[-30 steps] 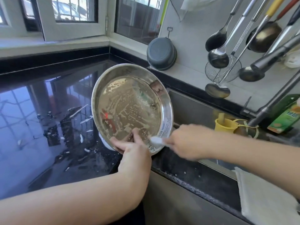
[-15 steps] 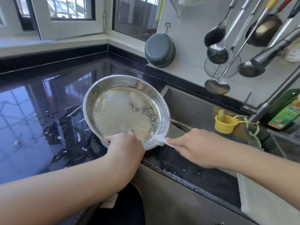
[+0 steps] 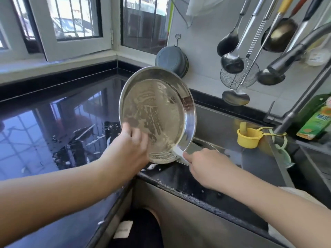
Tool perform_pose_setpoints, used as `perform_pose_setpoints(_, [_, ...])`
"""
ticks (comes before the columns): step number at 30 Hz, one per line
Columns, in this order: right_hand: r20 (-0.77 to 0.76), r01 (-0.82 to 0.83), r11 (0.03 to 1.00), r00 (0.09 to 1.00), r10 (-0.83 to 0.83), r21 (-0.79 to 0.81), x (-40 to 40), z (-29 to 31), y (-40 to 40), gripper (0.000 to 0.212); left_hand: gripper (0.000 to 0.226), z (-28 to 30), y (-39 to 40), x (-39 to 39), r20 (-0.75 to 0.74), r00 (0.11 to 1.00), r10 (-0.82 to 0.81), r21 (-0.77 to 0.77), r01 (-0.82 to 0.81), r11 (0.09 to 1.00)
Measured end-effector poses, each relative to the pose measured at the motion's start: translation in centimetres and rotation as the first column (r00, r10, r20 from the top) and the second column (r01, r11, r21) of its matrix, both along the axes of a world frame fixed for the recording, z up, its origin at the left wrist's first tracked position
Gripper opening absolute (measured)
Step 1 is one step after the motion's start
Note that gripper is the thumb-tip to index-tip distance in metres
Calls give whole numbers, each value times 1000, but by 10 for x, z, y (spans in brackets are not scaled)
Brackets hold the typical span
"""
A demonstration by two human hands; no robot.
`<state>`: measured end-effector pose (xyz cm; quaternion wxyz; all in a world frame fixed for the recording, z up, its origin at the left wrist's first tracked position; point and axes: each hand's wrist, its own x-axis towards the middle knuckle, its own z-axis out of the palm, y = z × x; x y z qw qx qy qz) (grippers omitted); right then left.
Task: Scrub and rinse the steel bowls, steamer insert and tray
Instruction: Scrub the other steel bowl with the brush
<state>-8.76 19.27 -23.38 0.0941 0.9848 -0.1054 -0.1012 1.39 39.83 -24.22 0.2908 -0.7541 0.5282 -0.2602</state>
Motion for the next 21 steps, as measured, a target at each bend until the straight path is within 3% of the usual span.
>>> perform_pose_setpoints(3, [5, 21, 999, 1000, -21, 41, 1, 1, 1, 44, 13, -19, -13, 5, -77, 985, -156, -94, 148, 984])
perform_pose_setpoints(6, [3, 28, 995, 1000, -28, 96, 3, 1, 3, 38, 28, -37, -34, 7, -108, 968, -225, -166, 205, 964])
perform_pose_setpoints(8, [3, 30, 993, 1000, -30, 114, 5, -1, 4, 38, 36, -44, -40, 14, -53, 960, -275, -208, 259, 943])
perform_pose_setpoints(12, [1, 33, 992, 999, -34, 124, 7, 1, 1, 43, 28, -42, -36, 32, 53, 922, -383, -148, 386, 910])
perform_pose_setpoints(16, [8, 7, 998, 1000, -8, 54, 8, 1, -7, 43, 17, -14, -40, 38, 35, 879, -476, -101, 477, 873])
perform_pose_setpoints(21, [16, -7, 998, 1000, 6, 58, 4, -2, -13, 47, 22, -9, -30, 28, 12, 846, -532, -42, 532, 845])
